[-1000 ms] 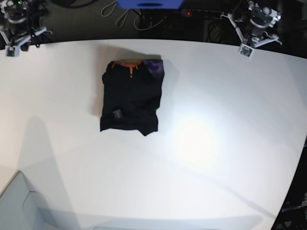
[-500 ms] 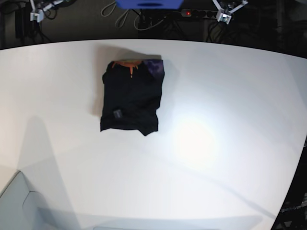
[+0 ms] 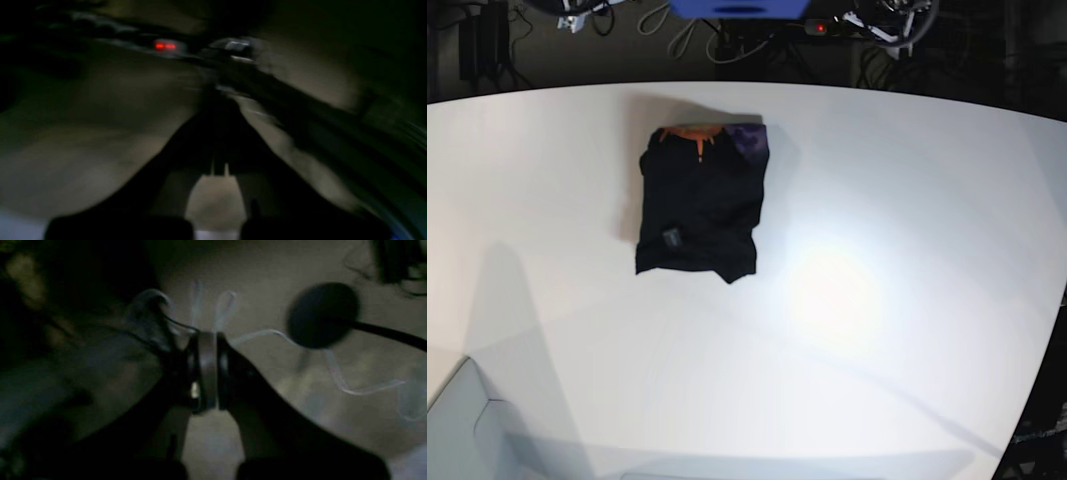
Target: Layout the t-shirt on the table in an organized manner, then fold the t-shirt properly
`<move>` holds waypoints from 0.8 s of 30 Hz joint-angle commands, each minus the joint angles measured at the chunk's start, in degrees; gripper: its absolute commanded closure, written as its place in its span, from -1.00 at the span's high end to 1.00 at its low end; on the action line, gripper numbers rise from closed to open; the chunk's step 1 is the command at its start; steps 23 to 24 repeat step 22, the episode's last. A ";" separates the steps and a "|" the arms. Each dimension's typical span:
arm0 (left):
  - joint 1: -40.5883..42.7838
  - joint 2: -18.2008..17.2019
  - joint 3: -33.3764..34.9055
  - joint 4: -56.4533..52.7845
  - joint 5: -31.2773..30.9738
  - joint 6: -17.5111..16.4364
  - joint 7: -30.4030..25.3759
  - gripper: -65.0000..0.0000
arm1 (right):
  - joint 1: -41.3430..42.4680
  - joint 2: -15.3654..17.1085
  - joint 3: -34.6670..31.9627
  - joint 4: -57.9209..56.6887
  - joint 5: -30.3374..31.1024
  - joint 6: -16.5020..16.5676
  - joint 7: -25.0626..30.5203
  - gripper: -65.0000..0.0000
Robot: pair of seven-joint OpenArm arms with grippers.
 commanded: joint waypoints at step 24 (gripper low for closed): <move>-3.39 4.63 13.24 0.23 2.95 17.23 -1.85 -1.00 | 3.83 0.53 -23.65 -2.14 0.07 -28.06 -1.98 -1.00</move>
